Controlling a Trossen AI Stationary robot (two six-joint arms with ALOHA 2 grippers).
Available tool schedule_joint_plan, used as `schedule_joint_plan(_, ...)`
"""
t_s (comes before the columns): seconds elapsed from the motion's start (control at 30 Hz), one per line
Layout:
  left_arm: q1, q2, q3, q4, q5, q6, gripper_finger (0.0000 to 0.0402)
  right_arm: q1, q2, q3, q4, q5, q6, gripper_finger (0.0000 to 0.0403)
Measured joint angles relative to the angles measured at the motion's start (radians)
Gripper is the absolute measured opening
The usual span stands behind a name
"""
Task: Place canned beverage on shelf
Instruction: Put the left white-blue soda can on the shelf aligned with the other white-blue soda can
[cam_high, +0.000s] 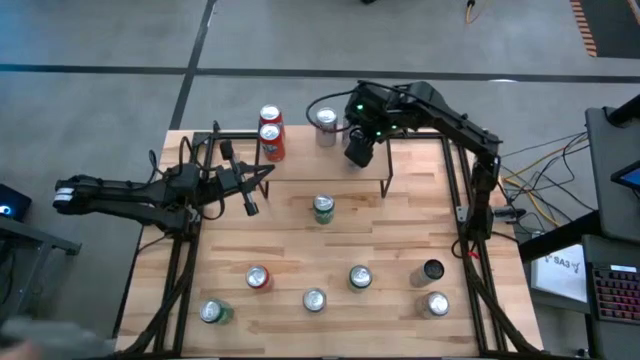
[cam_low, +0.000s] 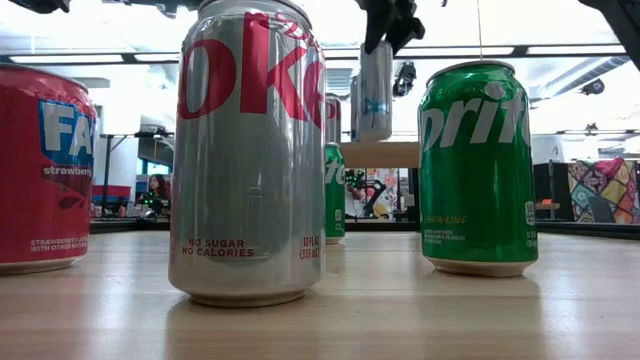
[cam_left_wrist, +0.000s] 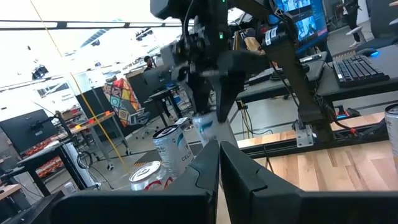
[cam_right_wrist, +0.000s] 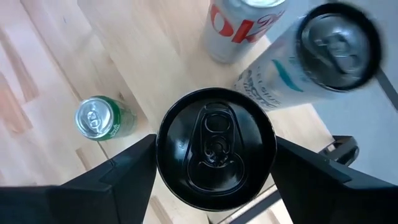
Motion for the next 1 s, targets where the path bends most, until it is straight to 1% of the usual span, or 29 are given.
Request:
schedule_joint_plan(0.2, 0.0, 0.0, 0.0, 0.005, 0.0, -0.001, 0.0, -0.002, -0.066, 0.0, 0.026, 0.003, -0.014, 0.0278)
schedule_joint_plan(0.33, 0.0, 0.001, 0.0, 0.008, 0.0, -0.001, 0.0, -0.002, -0.1, 0.0, 0.111, 0.002, -0.048, 0.0268)
schedule_joint_plan(0.5, 0.0, 0.002, 0.0, 0.009, 0.0, -0.004, 0.0, -0.002, -0.12, 0.0, 0.187, 0.003, -0.05, 0.0257)
schedule_joint_plan(0.57, 0.0, 0.002, 0.0, 0.009, 0.0, -0.004, 0.0, -0.002, -0.131, 0.0, 0.244, 0.027, -0.052, 0.0251)
schedule_joint_plan(0.67, 0.0, 0.002, 0.0, 0.009, 0.0, -0.008, 0.0, -0.002, -0.152, 0.0, 0.366, 0.108, -0.105, 0.024)
schedule_joint_plan(0.73, 0.0, 0.002, 0.0, 0.009, 0.0, -0.015, 0.0, -0.003, -0.163, 0.0, 0.434, 0.107, -0.141, 0.0227)
schedule_joint_plan(0.8, 0.0, 0.002, 0.0, 0.013, 0.0, -0.019, 0.0, -0.003, -0.175, 0.0, 0.458, 0.075, -0.166, 0.0209)
schedule_joint_plan(0.87, 0.0, 0.002, 0.0, 0.016, 0.004, -0.024, 0.0, 0.005, -0.189, -0.002, 0.437, 0.07, -0.181, 0.0187)
schedule_joint_plan(1.0, 0.0, 0.002, 0.0, 0.016, 0.008, -0.027, 0.0, 0.046, -0.214, -0.037, 0.351, 0.071, -0.197, 0.0128)
